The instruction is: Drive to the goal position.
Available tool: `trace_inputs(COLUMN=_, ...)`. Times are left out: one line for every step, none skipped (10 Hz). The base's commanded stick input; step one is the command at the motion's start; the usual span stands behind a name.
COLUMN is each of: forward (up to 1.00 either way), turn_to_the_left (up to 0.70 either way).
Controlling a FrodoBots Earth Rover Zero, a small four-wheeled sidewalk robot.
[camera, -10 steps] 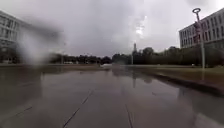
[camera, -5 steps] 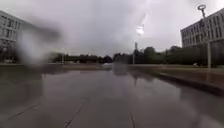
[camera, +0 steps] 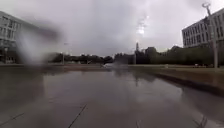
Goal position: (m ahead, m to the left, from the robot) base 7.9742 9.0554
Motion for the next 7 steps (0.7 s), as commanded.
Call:
trace_inputs(forward=0.7, turn_to_the_left=0.0)
trace_inputs(forward=0.7, turn_to_the_left=0.0)
trace_inputs(forward=0.7, turn_to_the_left=0.0)
trace_inputs(forward=0.7, turn_to_the_left=0.0)
trace_inputs(forward=0.7, turn_to_the_left=0.0)
trace_inputs(forward=0.7, turn_to_the_left=0.0)
trace_inputs(forward=0.7, turn_to_the_left=0.0)
